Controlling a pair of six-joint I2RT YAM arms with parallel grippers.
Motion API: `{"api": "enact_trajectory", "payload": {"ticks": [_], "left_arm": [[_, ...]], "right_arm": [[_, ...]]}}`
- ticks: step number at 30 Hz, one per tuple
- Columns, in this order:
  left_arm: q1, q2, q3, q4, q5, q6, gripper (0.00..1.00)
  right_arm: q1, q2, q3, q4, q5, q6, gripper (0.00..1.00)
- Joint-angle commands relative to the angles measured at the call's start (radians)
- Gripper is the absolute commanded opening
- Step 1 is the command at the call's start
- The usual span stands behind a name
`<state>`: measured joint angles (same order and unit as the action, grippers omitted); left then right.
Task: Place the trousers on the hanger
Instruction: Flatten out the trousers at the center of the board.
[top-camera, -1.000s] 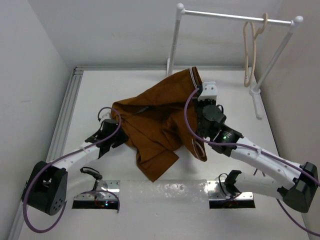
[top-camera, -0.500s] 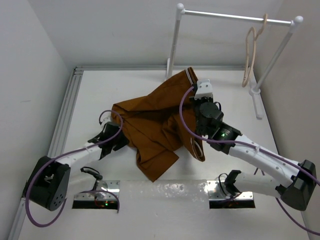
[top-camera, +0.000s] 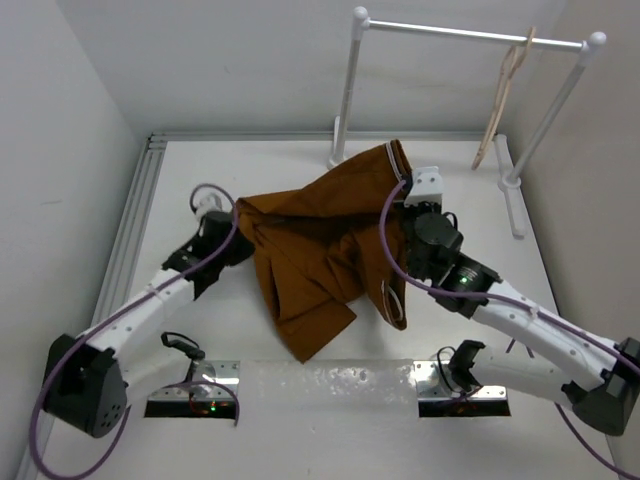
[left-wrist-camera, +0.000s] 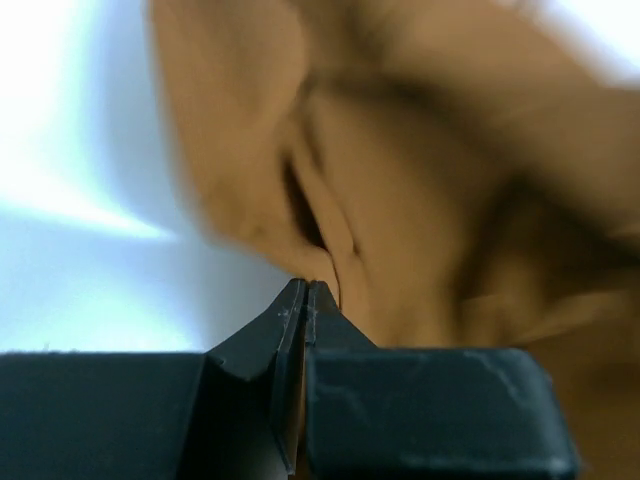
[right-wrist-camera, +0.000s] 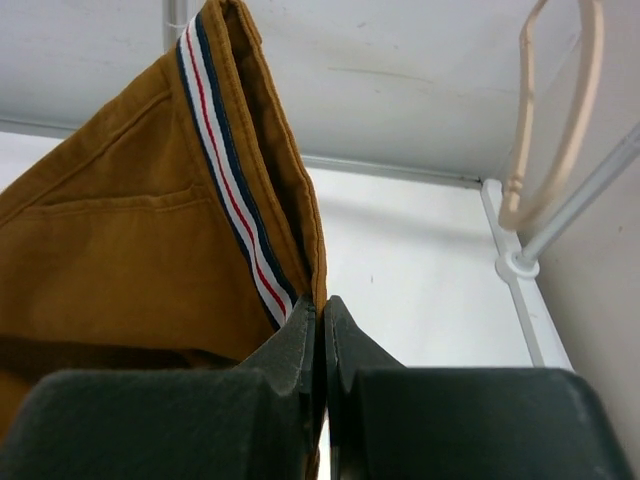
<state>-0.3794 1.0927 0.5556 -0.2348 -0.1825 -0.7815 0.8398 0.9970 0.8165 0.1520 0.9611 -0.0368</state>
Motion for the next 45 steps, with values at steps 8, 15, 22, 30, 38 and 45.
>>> {"api": "enact_trajectory", "payload": {"ticks": [8,15,22,30,38,45], "left_arm": [[-0.004,-0.278,0.582,-0.446,-0.497,0.255,0.0],[0.004,-0.199,0.751,-0.466,-0.738,0.407,0.0],[0.098,-0.109,0.896,-0.459,-0.781,0.464,0.0],[0.29,0.119,0.732,-0.413,-0.536,0.346,0.0],[0.297,0.363,0.826,-0.304,-0.555,0.359,0.0],[0.287,0.597,0.931,-0.233,-0.563,0.424,0.0]], "right_arm": [[-0.004,-0.296,0.2,-0.493,-0.267,0.302,0.0],[-0.005,-0.273,0.454,-0.677,-0.596,0.393,0.0],[-0.005,-0.366,0.305,-0.73,-0.593,0.466,0.0],[-0.005,-0.324,-0.002,-0.731,-0.163,0.577,0.0],[-0.233,-0.222,-0.215,-0.553,0.148,0.664,0.0],[-0.816,-0.071,-0.318,-0.318,-0.022,0.763,0.0]]}}
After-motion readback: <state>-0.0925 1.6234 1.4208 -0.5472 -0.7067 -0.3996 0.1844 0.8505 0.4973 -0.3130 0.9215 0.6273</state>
